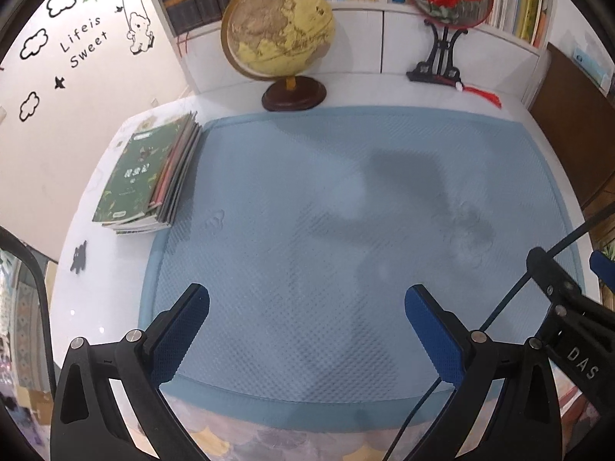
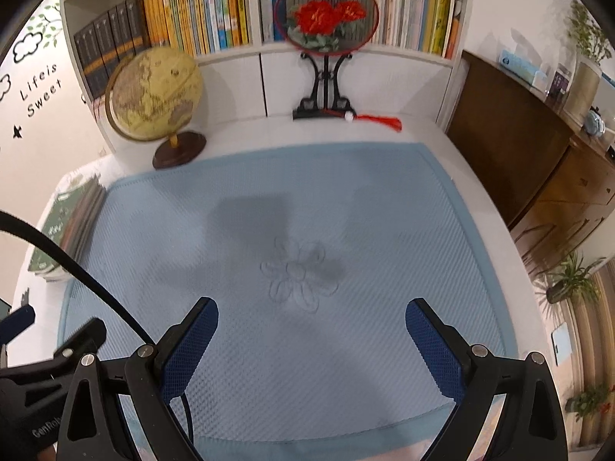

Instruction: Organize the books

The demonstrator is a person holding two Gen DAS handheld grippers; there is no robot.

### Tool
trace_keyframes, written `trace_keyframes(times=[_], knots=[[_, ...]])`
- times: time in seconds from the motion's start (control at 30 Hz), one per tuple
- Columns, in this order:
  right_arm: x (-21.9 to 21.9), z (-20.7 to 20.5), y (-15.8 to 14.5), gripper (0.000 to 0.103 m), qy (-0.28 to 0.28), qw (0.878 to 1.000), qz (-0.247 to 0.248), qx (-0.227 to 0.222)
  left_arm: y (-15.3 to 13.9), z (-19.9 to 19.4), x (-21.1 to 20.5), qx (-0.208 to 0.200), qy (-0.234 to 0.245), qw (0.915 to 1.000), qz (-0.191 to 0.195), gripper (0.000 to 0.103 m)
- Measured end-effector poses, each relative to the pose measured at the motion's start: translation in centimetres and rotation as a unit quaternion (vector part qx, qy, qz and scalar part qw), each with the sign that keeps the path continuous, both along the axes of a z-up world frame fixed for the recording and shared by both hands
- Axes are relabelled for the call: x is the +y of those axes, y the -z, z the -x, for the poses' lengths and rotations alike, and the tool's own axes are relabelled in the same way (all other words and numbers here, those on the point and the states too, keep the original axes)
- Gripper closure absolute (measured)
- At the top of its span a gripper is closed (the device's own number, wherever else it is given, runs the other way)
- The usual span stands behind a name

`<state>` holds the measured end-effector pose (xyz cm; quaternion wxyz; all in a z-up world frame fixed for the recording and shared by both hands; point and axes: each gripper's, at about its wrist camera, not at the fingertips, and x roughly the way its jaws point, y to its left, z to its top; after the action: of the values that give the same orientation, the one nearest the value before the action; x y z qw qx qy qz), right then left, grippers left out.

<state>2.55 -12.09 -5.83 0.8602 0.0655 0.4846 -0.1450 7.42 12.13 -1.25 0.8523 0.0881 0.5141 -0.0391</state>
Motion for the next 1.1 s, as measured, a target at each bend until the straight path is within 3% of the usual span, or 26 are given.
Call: trace_keyframes(times=[0.2, 0.27, 0.4, 0.57, 0.83, 1.1], knots=[[0.7, -0.2, 1.0, 0.006, 0.005, 1.0, 0.001, 0.018, 0.9, -0.6, 1.1, 0.016, 0.0, 0.9997, 0.018, 0.001], [1.0, -0.4, 1.0, 0.006, 0.002, 1.0, 0.003, 0.017, 0.6, -0.6, 1.6, 0.001, -0.009, 0.9999, 0.013, 0.001], [1.9, -0.6, 1.2, 0.006, -0.009, 1.0, 0.002, 0.018, -1.2, 0.2, 1.8, -0.07, -0.019, 0.9968, -0.035, 0.001], [2.1, -0.5, 0.6, 0.006, -0.019, 1.0, 0.014, 0.008, -2.2, 0.5, 0.5, -0.094, -0.009, 0.9944, -0.046, 0.001], [-3.4, 1.6, -0.3, 0.006, 0.027, 0.999, 0.037, 0.007, -1.6, 1.2, -5.8, -0.082, 0.044, 0.9954, -0.025, 0.001], [-11.3, 4.4, 1.3, 0.006, 0.09, 0.994, 0.034, 0.047, 2.0, 2.2, -14.3, -0.012, 0.107, 0.9942, 0.0, 0.001]])
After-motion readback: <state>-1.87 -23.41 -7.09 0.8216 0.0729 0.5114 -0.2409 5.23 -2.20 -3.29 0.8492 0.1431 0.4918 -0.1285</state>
